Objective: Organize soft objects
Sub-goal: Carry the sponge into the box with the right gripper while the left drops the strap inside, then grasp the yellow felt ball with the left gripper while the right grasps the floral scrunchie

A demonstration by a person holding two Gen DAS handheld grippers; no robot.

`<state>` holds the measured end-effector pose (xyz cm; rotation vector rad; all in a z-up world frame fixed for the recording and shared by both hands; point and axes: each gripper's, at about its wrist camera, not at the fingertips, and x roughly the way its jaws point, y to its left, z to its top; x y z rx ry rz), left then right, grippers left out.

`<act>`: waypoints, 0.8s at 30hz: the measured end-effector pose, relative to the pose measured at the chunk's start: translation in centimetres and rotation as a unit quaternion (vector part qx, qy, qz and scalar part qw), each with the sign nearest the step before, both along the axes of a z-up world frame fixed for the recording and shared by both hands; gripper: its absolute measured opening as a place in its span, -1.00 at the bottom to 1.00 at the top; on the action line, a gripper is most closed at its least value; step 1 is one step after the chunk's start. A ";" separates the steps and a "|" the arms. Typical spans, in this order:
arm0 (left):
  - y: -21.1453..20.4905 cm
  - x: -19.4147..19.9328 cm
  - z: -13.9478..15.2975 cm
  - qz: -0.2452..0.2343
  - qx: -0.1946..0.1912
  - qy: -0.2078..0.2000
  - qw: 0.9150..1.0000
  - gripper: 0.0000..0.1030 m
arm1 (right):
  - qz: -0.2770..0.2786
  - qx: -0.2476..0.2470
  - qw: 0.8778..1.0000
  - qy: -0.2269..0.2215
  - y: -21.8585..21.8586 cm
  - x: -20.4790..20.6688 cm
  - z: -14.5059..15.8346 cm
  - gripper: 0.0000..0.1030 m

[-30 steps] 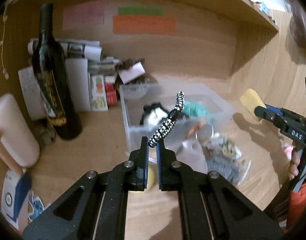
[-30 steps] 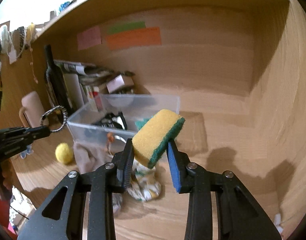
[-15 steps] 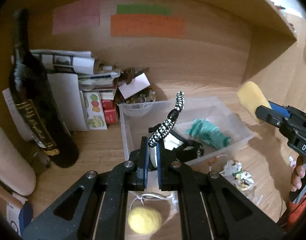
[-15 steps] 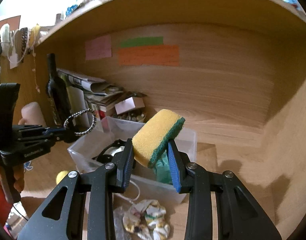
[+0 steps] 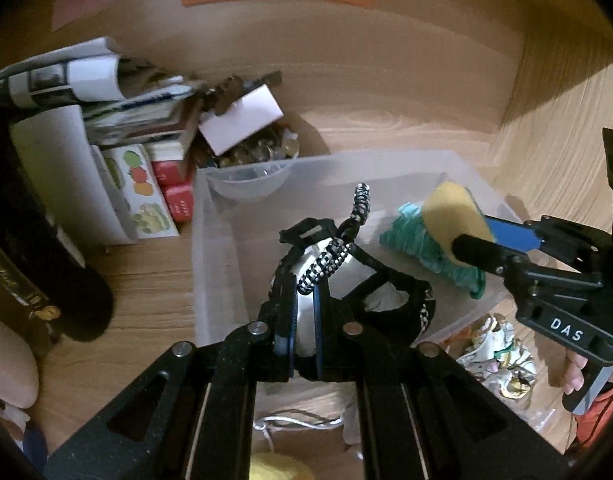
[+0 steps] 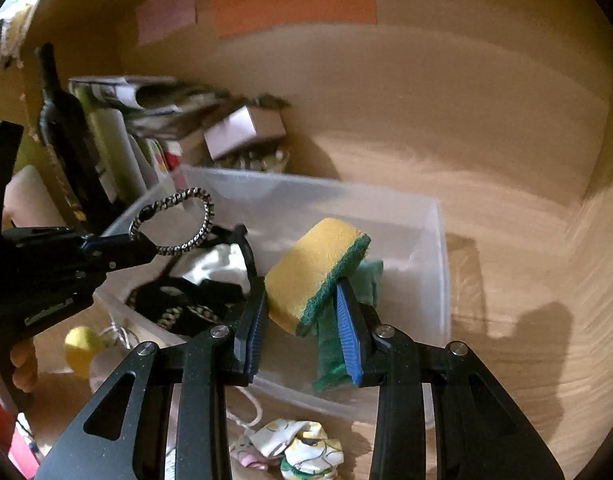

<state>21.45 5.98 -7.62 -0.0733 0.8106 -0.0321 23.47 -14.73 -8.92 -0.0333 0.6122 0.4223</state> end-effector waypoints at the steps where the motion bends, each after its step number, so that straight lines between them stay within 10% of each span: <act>1: -0.1 0.2 -0.1 0.001 0.003 0.002 1.000 -0.88 | 0.002 0.000 1.000 0.007 0.0 0.2 -0.3 -0.41; 10: -0.9 0.5 -0.3 -0.010 0.000 0.011 1.000 -0.76 | -0.006 -0.017 1.000 -0.003 0.0 -0.6 0.1 -0.04; 24: -0.4 -5.6 4.7 -0.015 0.003 -0.076 0.997 0.21 | -0.014 0.000 0.997 -0.080 -2.0 -5.9 3.8 0.46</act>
